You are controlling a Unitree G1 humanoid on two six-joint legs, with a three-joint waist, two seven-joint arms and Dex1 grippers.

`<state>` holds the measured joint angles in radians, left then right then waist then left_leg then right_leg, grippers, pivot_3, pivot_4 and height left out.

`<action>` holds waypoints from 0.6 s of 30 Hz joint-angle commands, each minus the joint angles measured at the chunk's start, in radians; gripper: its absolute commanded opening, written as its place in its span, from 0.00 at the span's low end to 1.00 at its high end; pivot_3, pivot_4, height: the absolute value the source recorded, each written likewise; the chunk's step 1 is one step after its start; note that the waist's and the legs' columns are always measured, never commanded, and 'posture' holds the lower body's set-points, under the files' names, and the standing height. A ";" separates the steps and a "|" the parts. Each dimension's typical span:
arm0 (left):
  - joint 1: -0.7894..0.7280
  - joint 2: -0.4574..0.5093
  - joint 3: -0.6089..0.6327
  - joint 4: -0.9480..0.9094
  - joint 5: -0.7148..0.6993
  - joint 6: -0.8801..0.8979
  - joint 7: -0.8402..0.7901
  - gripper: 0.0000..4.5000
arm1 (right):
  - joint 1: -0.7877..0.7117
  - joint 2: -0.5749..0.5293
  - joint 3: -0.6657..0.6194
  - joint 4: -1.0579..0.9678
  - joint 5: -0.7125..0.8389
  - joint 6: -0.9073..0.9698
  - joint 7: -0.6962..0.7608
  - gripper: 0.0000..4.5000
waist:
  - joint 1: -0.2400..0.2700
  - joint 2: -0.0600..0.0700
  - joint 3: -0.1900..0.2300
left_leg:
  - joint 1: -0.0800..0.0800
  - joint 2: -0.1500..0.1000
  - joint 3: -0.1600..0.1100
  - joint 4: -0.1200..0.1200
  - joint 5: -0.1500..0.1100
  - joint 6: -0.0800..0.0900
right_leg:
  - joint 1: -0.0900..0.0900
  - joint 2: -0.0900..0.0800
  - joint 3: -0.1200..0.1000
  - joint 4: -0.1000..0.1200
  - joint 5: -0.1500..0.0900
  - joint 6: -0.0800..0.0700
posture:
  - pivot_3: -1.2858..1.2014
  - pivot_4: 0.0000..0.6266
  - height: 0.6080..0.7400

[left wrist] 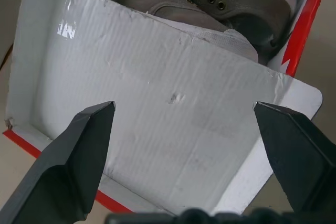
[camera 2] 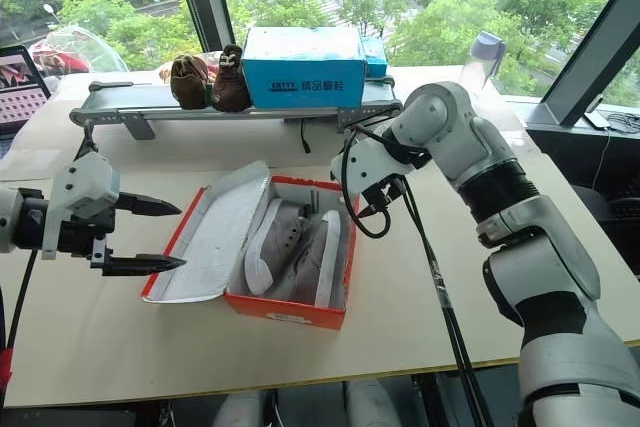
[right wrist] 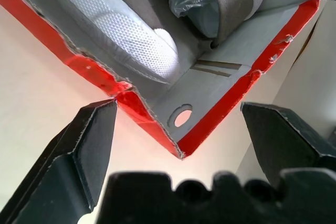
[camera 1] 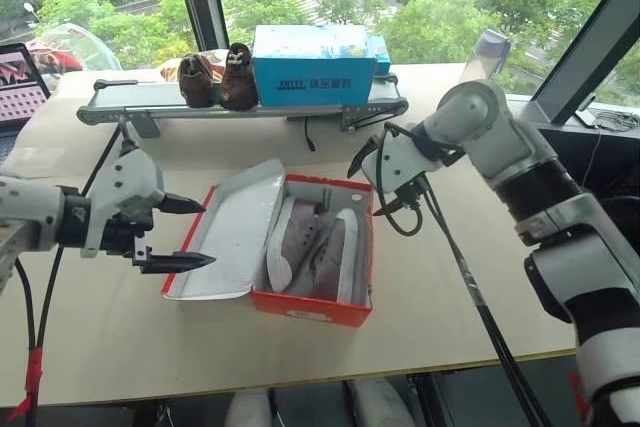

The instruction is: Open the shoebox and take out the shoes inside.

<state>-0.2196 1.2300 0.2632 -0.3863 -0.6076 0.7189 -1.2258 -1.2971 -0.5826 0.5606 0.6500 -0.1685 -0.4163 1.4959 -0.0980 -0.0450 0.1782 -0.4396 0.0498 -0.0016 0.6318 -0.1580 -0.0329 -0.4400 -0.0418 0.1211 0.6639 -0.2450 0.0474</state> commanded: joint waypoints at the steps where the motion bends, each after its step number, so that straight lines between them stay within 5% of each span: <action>1: 0.025 0.006 0.082 -0.038 -0.014 0.016 0.017 1.00 | -0.090 0.019 -0.043 0.063 -0.010 -0.068 -0.007 0.99 | -0.001 0.000 0.000 | 0.000 0.000 0.000 0.000 0.000 0.000 | 0.000 0.000 0.000 0.000 0.000 0.000 | 0.52 0.24 1.00; 18: 0.054 0.027 0.128 -0.069 -0.033 0.039 0.038 1.00 | 0.015 0.051 -0.011 0.043 -0.046 -0.176 0.040 0.99 | 0.001 0.001 0.000 | 0.000 0.000 -0.001 0.000 0.000 0.000 | 0.001 0.000 -0.001 0.000 0.000 0.000 | 0.52 0.24 1.00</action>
<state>-0.1545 1.2350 0.3572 -0.4344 -0.6313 0.7495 -1.1906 -1.2808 -0.5319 0.5528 0.7272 -0.2127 -0.5707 1.5227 -0.0971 -0.0444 0.1786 -0.4392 0.0497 -0.0023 0.6318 -0.1580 -0.0330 -0.4391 -0.0418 0.1205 0.6641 -0.2449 0.0470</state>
